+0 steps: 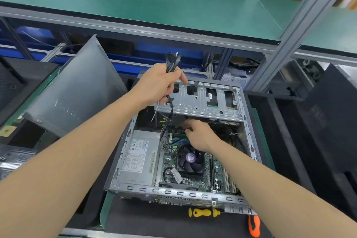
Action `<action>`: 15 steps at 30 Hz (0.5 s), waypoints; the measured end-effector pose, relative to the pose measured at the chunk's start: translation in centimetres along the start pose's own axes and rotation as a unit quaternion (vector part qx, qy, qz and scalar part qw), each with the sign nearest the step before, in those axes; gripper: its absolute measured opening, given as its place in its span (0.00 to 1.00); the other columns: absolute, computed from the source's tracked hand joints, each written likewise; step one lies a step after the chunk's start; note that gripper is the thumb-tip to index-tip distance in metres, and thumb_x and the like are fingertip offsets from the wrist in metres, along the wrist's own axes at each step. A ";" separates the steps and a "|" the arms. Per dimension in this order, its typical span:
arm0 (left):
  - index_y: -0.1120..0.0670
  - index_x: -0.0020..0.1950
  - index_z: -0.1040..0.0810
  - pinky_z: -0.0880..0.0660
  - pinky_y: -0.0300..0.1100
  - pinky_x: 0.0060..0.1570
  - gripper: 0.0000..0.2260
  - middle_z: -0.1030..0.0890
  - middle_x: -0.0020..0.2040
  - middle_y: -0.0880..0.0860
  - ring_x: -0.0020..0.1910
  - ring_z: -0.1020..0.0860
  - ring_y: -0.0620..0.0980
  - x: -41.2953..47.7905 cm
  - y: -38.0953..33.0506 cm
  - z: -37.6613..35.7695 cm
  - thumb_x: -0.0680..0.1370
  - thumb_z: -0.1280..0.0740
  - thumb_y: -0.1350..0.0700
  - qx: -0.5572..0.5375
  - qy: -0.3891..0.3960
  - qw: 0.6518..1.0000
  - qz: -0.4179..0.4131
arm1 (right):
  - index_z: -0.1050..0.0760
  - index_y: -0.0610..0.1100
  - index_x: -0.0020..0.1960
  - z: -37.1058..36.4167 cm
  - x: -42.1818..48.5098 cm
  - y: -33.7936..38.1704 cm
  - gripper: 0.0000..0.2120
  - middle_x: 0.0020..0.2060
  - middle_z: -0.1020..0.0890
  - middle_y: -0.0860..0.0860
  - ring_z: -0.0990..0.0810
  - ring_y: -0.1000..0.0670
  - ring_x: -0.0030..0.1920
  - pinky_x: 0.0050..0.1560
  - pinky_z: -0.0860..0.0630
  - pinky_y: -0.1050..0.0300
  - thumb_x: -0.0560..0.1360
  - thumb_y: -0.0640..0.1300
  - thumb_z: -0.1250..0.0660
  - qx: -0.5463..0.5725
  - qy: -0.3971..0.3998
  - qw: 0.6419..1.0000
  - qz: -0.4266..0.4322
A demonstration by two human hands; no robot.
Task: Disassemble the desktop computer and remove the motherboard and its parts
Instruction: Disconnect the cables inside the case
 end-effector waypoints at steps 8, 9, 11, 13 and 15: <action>0.46 0.46 0.21 0.25 0.44 0.36 0.03 0.24 0.30 0.47 0.30 0.24 0.46 -1.4 3.4 2.5 0.79 0.33 0.50 0.341 -0.090 0.935 0.038 | 0.32 0.43 0.77 -2.3 2.9 2.5 0.22 0.66 0.21 0.38 0.22 0.38 0.64 0.62 0.25 0.53 0.84 0.44 0.40 -0.092 -0.004 0.996 0.014; 0.44 0.46 0.22 0.24 0.44 0.37 0.02 0.24 0.30 0.47 0.29 0.24 0.46 -1.8 4.1 2.6 0.78 0.33 0.52 0.351 -0.067 0.933 0.044 | 0.31 0.43 0.77 -2.5 3.3 2.6 0.22 0.65 0.20 0.38 0.22 0.38 0.63 0.61 0.25 0.53 0.84 0.45 0.40 -0.099 0.002 0.995 0.005; 0.43 0.48 0.22 0.21 0.45 0.38 0.05 0.24 0.30 0.46 0.29 0.24 0.45 -2.6 5.5 2.7 0.78 0.32 0.54 0.343 -0.038 0.937 0.049 | 0.30 0.44 0.76 -2.7 4.0 2.4 0.21 0.64 0.20 0.39 0.21 0.39 0.62 0.60 0.24 0.52 0.84 0.48 0.40 -0.110 0.018 0.994 -0.021; 0.44 0.49 0.21 0.25 0.37 0.36 0.05 0.24 0.30 0.47 0.29 0.24 0.44 -3.1 6.1 2.8 0.79 0.32 0.55 0.321 -0.045 0.945 0.040 | 0.30 0.45 0.75 -2.8 4.4 2.2 0.21 0.65 0.20 0.41 0.21 0.39 0.62 0.60 0.23 0.51 0.84 0.50 0.41 -0.117 0.033 0.992 -0.043; 0.45 0.49 0.21 0.31 0.29 0.34 0.06 0.23 0.32 0.47 0.30 0.24 0.42 -3.3 6.3 2.7 0.79 0.32 0.57 0.271 -0.055 0.960 0.044 | 0.28 0.46 0.74 -2.7 4.7 2.2 0.20 0.64 0.20 0.42 0.21 0.40 0.61 0.60 0.22 0.52 0.84 0.50 0.40 -0.113 0.034 0.992 -0.048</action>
Point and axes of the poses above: each hand's wrist, its own x-axis towards the middle knuckle, its own z-axis out of the back of the hand, y = z × x, the point moved 3 cm from there along x, towards the middle knuckle
